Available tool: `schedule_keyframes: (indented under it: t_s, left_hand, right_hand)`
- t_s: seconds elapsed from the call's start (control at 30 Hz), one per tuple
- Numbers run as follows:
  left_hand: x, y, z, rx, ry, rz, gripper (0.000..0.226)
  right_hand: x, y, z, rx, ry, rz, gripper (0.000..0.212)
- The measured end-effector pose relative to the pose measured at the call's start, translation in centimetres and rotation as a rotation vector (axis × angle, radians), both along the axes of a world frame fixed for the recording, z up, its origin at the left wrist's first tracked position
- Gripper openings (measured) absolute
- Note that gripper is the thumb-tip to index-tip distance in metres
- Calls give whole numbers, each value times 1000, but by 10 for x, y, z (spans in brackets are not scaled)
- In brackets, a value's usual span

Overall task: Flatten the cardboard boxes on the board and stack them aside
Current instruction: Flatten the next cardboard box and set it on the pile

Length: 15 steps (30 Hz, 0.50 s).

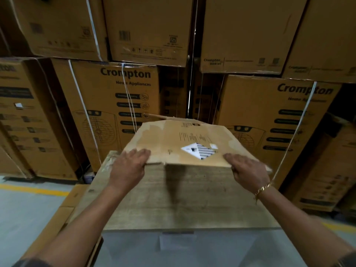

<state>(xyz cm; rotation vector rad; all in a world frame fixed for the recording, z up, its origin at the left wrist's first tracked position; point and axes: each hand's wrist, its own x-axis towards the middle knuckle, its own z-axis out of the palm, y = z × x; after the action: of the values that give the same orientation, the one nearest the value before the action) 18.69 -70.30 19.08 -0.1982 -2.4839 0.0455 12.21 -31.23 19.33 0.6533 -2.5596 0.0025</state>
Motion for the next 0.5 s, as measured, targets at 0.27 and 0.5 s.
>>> schedule_keyframes:
  t_s: [0.27,0.5]
  left_hand:
    - [44,13,-195,-229,-608,-1,68]
    - [72,45,-257,-46,-1108,185,71]
  right_hand:
    - [30,29,-180,355,-517,70,76]
    - [44,45,-257,367,-923,74,71]
